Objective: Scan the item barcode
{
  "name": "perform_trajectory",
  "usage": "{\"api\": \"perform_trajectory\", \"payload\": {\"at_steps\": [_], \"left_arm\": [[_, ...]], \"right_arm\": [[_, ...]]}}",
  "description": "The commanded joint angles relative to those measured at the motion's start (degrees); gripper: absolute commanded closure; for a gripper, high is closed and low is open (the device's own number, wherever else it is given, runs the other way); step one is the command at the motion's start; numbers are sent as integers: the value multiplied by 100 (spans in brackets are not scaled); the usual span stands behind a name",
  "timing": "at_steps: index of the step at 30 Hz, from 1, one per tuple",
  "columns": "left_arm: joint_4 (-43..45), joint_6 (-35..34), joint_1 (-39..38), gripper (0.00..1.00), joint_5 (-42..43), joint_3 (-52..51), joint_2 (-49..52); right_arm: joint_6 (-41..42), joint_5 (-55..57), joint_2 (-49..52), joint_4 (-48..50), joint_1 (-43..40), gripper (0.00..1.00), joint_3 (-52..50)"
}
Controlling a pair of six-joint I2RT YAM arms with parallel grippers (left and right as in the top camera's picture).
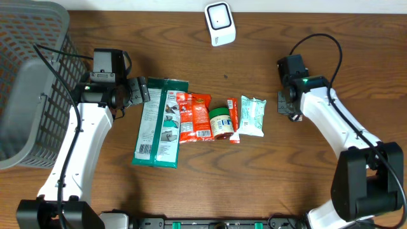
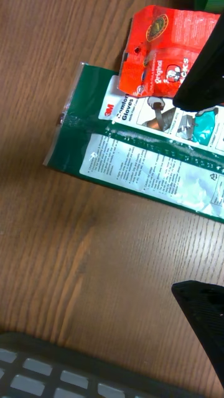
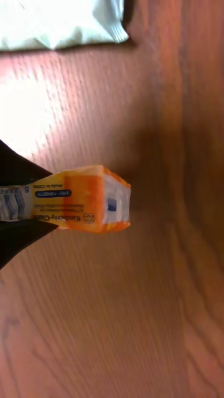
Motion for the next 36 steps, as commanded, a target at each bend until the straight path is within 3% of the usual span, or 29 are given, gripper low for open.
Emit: {"api": "perform_trajectory", "payload": {"at_steps": [1,4,11,16,23,26,32,36], "left_arm": [[-11,37,11,13,-11,70,-17],[-11,37,11,13,-11,70,-17],[-11,37,11,13,-11,70,-17],[-11,35,11,13,-11,70,-17],[-11,35,11,13,-11,70,-17],[-13,37,11,13,-11,70,-17],[-11,37,11,12,-11,70,-17],[-13,35,11,13,-11,70,-17]], "right_arm": [[-26,173,304,223,26,91,-234],[-33,-299,409,387,28,89,-238],[-74,-1215,400,549,28,55,-229],[-533,-1362,328,240,7,51,87],[-619,-1495,238,-970,-256,49,1123],[-1119,-2223,238,-1191,-621,39,1346],[-1958,-4223,251,-1193,-1757,38,1193],[-2520,-4898,251,-1150,-2291,46,949]]}}
